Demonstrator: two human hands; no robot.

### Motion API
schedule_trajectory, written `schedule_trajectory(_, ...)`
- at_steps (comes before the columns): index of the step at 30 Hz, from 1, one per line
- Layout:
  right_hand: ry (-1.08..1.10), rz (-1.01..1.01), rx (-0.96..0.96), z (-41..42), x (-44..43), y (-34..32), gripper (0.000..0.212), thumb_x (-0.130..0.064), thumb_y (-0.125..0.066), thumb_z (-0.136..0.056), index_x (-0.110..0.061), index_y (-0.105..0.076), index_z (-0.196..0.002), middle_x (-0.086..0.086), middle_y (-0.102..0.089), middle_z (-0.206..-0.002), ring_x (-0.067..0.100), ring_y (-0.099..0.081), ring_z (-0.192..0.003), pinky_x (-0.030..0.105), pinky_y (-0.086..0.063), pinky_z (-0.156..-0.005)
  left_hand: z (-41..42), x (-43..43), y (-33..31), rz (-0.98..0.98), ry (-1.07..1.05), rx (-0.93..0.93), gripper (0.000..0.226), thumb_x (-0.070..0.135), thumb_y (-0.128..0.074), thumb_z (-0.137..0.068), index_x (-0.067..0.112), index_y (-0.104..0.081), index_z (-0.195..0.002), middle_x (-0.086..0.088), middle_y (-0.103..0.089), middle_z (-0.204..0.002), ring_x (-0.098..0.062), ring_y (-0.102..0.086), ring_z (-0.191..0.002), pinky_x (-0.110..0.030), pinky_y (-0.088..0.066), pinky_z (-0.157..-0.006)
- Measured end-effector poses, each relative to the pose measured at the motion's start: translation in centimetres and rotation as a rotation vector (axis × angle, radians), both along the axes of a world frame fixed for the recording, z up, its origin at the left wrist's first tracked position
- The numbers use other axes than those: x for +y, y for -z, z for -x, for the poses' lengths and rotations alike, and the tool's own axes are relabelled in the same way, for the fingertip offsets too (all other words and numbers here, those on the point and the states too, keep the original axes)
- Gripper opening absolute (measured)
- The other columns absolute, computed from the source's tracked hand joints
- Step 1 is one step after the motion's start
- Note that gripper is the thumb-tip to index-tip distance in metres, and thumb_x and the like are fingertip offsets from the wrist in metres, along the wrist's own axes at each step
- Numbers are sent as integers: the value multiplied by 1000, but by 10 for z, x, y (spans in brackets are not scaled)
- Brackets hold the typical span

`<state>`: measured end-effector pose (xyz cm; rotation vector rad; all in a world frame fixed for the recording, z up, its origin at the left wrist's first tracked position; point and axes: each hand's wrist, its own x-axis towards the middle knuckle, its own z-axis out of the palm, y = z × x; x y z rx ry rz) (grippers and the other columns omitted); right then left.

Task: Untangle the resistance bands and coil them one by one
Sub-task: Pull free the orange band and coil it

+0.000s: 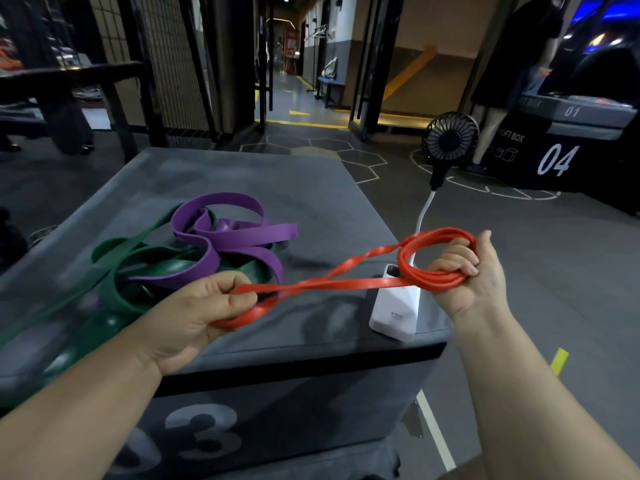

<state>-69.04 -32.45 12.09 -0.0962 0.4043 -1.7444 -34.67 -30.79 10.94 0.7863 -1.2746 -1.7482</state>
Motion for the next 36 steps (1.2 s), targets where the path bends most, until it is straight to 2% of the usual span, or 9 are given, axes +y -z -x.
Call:
schedule_trajectory(3, 21, 3, -25, 5, 1, 0, 53, -57, -50, -94, -16, -50, -60, -11, -33, -39, 6, -33, -29, 12, -27, -37, -1, 0, 1, 29, 45, -30, 60, 36, -98, -36, 8, -58, -72, -5, -63, -69, -15, -67, -71, -30, -52, -80)
schedule_trajectory(11, 39, 24, -45, 17, 4, 2, 53, -57, -50, -94, -17, -48, -58, -11, -33, -39, 6, -35, -29, 12, -30, -38, -22, -4, -6, 167, 197, -177, 36, 18, -77, -60, 7, -61, -91, -5, -60, -80, -13, -56, -78, -20, -49, -74)
schedule_trajectory(15, 49, 21, -20, 16, 5, -1, 52, -57, -49, -94, -18, -47, -59, -11, -31, -39, 7, -34, -29, 12, -30, -37, -18, -11, -5, 397, -127, -542, 30, 17, -86, -62, 33, -69, -80, 9, -67, -72, -3, -61, -68, -11, -48, -67)
schedule_trajectory(20, 14, 19, -8, 11, 5, -1, 51, -57, -51, -92, -17, -48, -61, -11, -32, -39, 7, -35, -28, 13, -30, -35, -10, -10, -1, 791, -550, -931, 33, 0, -76, -69, 24, -53, -69, 3, -54, -68, -11, -51, -59, -14, -36, -54)
schedule_trajectory(22, -3, 19, 21, 9, 5, -2, 50, -57, -51, -92, -17, -49, -62, -11, -32, -38, 7, -35, -28, 13, -30, -34, -9, -10, 0, 837, -618, -993, 28, 0, -67, -74, 22, -51, -79, 6, -53, -71, -10, -50, -59, -19, -35, -56)
schedule_trajectory(27, 4, 6, 45, 8, 4, -2, 48, -57, -52, -92, -17, -51, -64, -11, -32, -38, 6, -35, -28, 12, -29, -36, -6, -12, 2, 577, -370, -651, 33, -11, -46, -90, 19, -57, -98, 10, -69, -76, -6, -62, -65, -21, -48, -66)
schedule_trajectory(31, 9, -8, 21, 12, 3, 1, 48, -57, -51, -92, -18, -50, -64, -11, -33, -39, 7, -35, -28, 13, -30, -35, -10, -9, -4, 302, -196, -206, 11, 7, -74, -73, 15, -75, -81, 0, -75, -92, -11, -66, -73, -17, -53, -67)
schedule_trajectory(33, 10, -13, 15, 13, 4, 2, 48, -57, -52, -92, -18, -49, -64, -11, -33, -39, 7, -35, -28, 13, -30, -35, -17, -8, -6, 259, -9, -202, 29, 21, -85, -53, 16, -77, -81, -6, -74, -87, -13, -68, -75, -18, -53, -69)
schedule_trajectory(36, 5, 0, 10, 17, 4, 2, 47, -57, -52, -92, -19, -48, -64, -11, -33, -38, 7, -36, -28, 12, -29, -35, -21, -6, -9, 348, 88, -402, 23, 3, -80, -63, 16, -76, -81, -5, -72, -81, -12, -69, -77, -17, -52, -71)
